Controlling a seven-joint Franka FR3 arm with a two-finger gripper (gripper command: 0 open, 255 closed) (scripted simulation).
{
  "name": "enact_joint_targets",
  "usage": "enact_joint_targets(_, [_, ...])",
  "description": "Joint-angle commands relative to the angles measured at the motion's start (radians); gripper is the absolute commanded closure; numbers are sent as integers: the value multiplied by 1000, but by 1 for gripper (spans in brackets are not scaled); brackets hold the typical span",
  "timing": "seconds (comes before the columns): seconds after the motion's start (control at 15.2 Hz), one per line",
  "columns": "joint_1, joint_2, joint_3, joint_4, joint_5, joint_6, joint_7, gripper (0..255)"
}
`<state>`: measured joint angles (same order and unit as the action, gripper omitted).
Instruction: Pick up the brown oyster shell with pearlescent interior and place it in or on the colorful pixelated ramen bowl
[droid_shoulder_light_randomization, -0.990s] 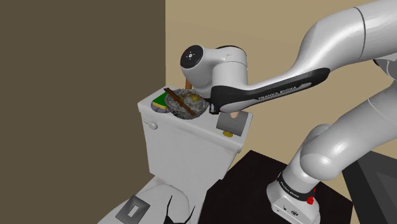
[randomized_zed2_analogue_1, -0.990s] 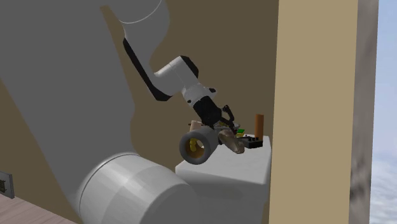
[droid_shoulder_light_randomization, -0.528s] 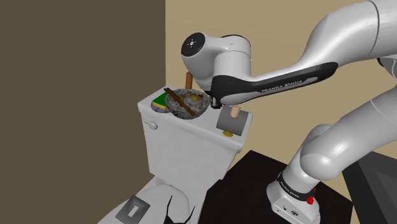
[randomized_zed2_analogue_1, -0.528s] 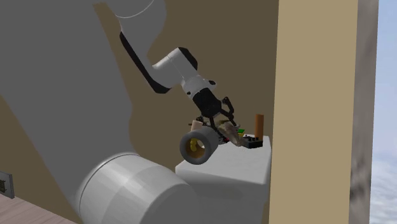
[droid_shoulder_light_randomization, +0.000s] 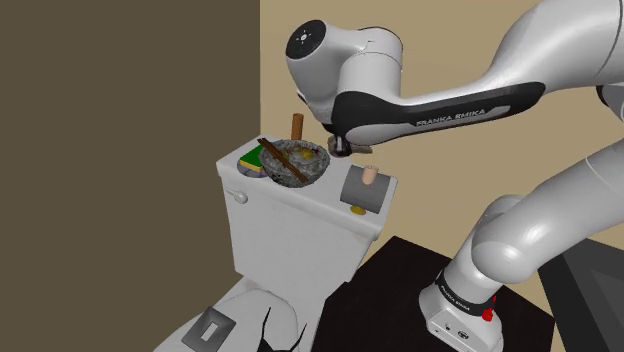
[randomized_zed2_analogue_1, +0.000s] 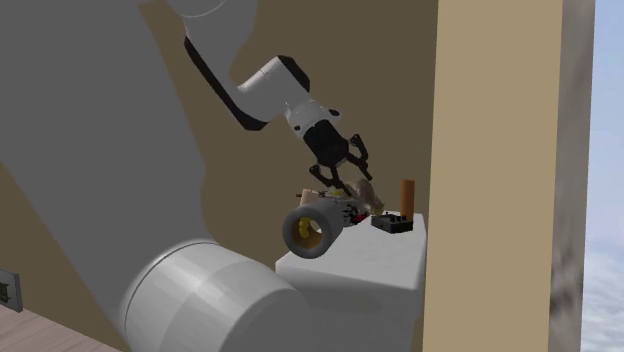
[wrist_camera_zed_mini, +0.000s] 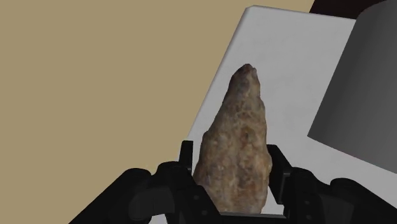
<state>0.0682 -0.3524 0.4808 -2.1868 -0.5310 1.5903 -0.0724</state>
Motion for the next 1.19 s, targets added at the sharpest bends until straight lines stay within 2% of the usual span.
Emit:
enact_joint_targets(0.0, [0, -5, -1, 22, 1, -21, -15, 255])
enact_joint_targets(1.12, [-14, 1, 0, 231, -13, -190, -129, 255])
